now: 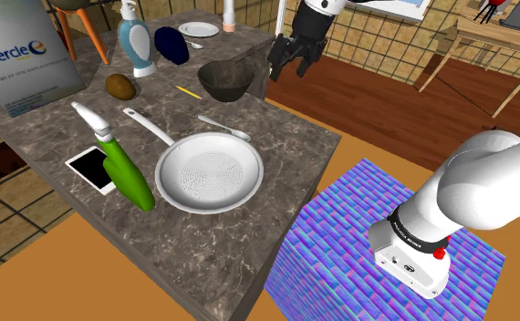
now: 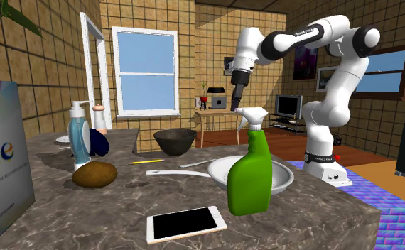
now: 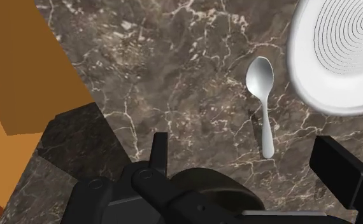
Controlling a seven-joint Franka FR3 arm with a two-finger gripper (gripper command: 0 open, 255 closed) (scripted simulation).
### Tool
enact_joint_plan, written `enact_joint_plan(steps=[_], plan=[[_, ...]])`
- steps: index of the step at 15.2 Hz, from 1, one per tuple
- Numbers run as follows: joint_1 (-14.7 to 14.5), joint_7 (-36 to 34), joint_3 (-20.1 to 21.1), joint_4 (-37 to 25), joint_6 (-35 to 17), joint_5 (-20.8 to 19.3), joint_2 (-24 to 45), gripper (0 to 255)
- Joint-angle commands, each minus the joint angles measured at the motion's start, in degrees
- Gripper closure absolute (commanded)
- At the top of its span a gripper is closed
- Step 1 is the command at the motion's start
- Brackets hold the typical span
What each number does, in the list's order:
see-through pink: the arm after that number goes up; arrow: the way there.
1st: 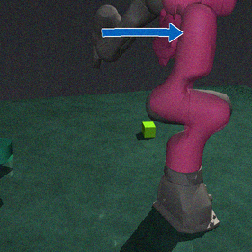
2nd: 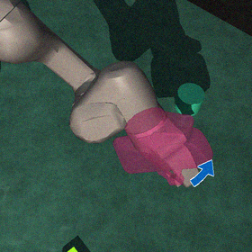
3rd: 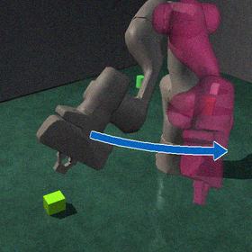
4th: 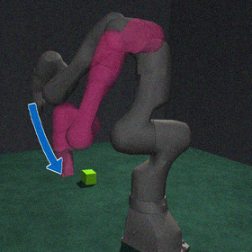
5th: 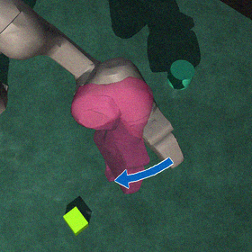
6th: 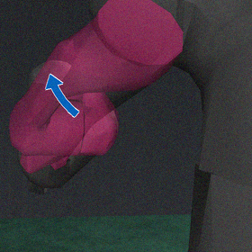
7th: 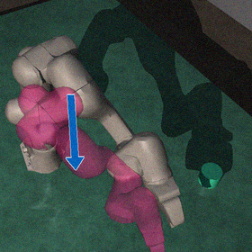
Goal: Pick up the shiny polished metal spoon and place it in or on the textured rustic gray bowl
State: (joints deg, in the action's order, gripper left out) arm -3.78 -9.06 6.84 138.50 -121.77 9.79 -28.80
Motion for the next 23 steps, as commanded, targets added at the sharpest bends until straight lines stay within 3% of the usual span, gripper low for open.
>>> enact_joint_plan(steps=[1,8,15,23], plan=[[-0.47,-0.04,1.0,-0.38,-3.66,0.15,3.64,0],[-1.75,-1.52,4.82,-4.33,-14.58,-1.08,17.5,0],[-3.17,-5.11,7.56,-11.73,-22.76,-6.18,32.42,0],[-3.91,-6.72,7.35,-12.62,-27.69,-8.53,38.32,0]])
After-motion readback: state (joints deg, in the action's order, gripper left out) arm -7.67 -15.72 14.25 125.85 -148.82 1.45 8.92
